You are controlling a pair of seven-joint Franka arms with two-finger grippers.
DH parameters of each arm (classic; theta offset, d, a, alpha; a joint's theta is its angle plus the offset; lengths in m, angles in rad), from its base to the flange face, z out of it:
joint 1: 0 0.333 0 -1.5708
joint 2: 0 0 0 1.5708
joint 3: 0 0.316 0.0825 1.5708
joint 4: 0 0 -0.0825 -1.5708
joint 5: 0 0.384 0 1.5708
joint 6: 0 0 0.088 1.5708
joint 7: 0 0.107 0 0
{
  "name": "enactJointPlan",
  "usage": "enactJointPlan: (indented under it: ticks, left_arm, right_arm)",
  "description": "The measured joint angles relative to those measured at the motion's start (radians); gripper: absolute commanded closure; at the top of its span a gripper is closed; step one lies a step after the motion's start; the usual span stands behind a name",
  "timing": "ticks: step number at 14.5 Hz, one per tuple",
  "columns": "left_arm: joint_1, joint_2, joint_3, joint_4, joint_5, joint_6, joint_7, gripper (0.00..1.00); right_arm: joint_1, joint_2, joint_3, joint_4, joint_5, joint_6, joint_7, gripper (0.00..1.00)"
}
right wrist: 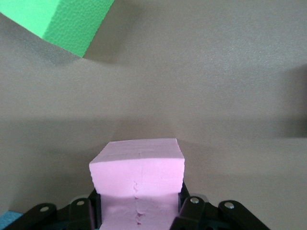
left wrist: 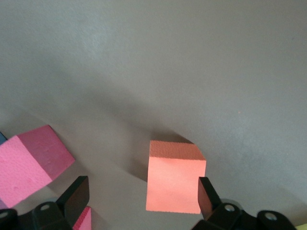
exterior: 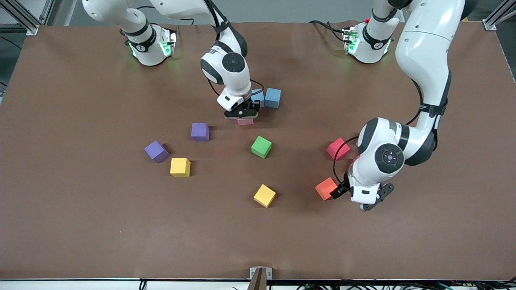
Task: Arrange 11 blocks into digit 3
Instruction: 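Lower the left gripper and grasp the orange cube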
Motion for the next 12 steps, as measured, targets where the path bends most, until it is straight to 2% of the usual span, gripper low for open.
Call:
enactJointPlan:
  ticks: [12]
  left_arm:
    - [-0.033, 0.077, 0.0, 0.0, 0.0, 0.098, -0.053, 0.0]
  right_arm:
    - [0.0, -0.001, 0.0, 0.001, 0.0, -0.011, 0.0, 0.98]
